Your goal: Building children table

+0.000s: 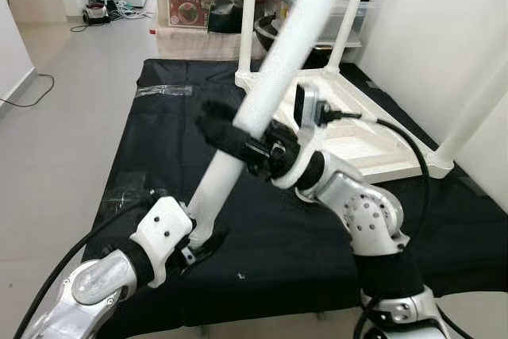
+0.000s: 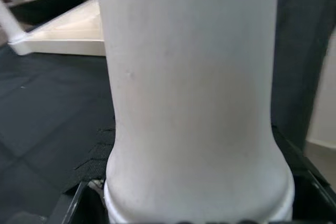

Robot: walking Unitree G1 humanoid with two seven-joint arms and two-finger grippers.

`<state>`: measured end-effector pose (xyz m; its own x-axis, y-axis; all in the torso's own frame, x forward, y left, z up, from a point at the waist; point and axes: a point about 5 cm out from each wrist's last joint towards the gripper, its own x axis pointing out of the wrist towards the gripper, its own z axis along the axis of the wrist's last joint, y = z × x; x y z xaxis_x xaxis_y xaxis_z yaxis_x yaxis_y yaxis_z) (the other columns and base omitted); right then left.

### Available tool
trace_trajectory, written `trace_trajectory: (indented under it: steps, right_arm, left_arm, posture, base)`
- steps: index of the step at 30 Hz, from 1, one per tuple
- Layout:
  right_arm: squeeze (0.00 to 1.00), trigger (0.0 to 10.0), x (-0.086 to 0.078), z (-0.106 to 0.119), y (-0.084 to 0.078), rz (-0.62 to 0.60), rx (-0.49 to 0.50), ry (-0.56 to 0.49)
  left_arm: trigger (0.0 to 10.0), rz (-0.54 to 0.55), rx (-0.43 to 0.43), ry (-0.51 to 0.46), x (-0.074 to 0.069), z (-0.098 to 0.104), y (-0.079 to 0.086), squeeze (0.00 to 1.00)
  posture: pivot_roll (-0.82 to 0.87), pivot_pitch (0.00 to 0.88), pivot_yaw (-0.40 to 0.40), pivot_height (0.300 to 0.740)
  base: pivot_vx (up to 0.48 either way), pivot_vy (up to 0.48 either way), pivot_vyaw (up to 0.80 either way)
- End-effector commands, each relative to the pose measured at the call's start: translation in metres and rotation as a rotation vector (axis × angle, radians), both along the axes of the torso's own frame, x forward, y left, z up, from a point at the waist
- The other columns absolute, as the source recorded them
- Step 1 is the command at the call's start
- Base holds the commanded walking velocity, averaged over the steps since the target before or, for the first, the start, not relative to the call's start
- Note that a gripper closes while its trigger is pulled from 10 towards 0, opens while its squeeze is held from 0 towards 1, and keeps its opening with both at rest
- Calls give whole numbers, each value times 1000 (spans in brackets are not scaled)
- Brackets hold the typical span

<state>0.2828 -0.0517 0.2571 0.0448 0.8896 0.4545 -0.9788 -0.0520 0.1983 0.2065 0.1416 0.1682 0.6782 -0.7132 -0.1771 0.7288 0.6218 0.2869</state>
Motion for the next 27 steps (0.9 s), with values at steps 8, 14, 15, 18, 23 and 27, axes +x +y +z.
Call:
trace_trajectory:
  steps: [8,14,15,18,23,27]
  right_arm:
    - [0,0,-4,1,8,33,15,-73]
    - [0,0,-5,0,7,51,20,-70]
    - [0,0,-6,-1,6,63,21,-72]
    - [0,0,-7,-2,4,83,18,-73]
    - [0,0,-5,-4,3,59,16,-56]
    - [0,0,-1,-6,3,29,9,-49]
  left_arm:
    - [10000,-174,42,87,-17,-8,-13,0]
    - [10000,-187,43,90,-19,-8,-14,0]
    - [10000,-194,40,91,-20,-7,-14,0]
    - [10000,-188,43,61,-17,-6,-12,94]
    - [10000,55,53,-96,14,-2,5,1000]
    - [10000,176,95,-178,28,0,18,1000]
  posture:
    - [146,0,-92,740]
    - [142,0,-86,740]
    - [142,0,-86,740]
    - [136,0,-86,740]
    - [132,0,-86,740]
    - [129,0,-87,740]
  base:
    - [0,0,0]
    - [0,0,0]
    - [0,0,0]
    - [0,0,0]
    - [0,0,0]
    - [0,0,0]
